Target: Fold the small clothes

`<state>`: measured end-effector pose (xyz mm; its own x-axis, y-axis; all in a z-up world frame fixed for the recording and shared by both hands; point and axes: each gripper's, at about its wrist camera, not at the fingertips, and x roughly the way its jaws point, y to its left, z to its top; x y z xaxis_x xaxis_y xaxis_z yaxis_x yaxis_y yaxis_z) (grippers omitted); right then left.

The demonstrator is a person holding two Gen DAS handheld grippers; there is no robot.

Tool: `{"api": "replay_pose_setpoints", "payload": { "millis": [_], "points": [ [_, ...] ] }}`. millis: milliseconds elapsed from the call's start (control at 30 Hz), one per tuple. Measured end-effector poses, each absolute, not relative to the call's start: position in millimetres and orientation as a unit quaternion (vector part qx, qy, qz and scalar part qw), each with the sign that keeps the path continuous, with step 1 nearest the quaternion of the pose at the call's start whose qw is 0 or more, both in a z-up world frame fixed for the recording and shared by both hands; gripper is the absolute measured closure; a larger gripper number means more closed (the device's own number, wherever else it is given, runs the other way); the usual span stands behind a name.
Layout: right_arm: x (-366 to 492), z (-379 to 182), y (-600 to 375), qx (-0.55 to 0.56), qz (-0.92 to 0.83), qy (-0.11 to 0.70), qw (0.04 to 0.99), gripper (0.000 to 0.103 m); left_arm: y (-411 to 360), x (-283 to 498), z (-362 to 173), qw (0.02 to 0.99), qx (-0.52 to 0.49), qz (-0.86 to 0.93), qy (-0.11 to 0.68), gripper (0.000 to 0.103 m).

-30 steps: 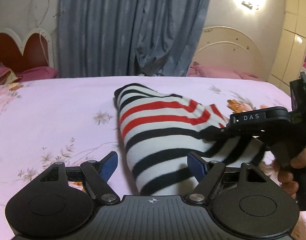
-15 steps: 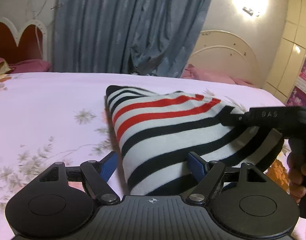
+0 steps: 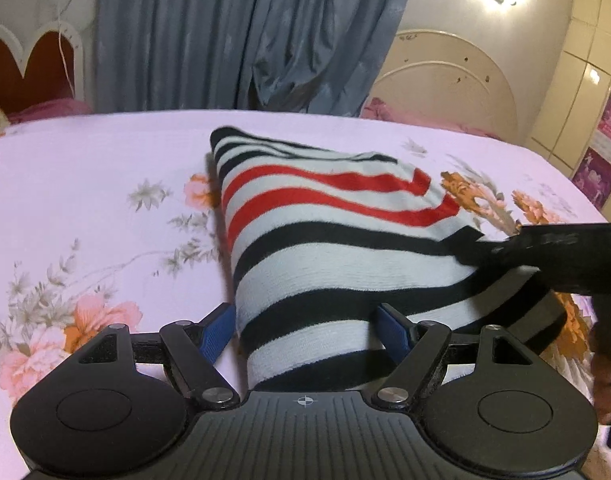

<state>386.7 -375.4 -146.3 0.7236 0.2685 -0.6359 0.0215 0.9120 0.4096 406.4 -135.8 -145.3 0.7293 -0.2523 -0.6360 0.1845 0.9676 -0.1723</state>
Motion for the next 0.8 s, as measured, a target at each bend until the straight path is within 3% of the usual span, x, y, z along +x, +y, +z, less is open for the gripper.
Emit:
{"api": "replay_pose_setpoints", "payload": {
  "millis": [233,333,400,500,667,800],
  "points": [
    [349.5,-132.7,-395.4,0.207,0.08,0.376,0.9,0.066,-134.8,407.7,-148.6,0.928,-0.052,-0.115,0.352,0.021],
    [338.3,-134.0,-395.1,0.185,0.073,0.379,0.904,0.075,-134.6,408.4,-149.2,0.927,-0.049,-0.116,0.353,0.021],
    [333.2,-138.5,-396.2,0.188,0.071,0.387,0.9,0.087,-134.3,408.5,-149.6,0.927,-0.044,-0.117,0.352,0.021],
    [330.1,-146.2,-393.7,0.196,0.066,0.396,0.895,0.092,-134.0,409.3,-151.1,0.927,-0.036,-0.12,0.353,0.021],
    [330.6,-167.8,-407.4,0.223,0.045,0.406,0.885,0.087,-131.7,411.6,-156.3,0.923,-0.043,-0.124,0.363,0.021],
    [325.9,-152.8,-402.1,0.184,0.051,0.409,0.892,0.084,-134.8,409.9,-153.3,0.925,-0.03,-0.118,0.361,0.021]
  ]
}}
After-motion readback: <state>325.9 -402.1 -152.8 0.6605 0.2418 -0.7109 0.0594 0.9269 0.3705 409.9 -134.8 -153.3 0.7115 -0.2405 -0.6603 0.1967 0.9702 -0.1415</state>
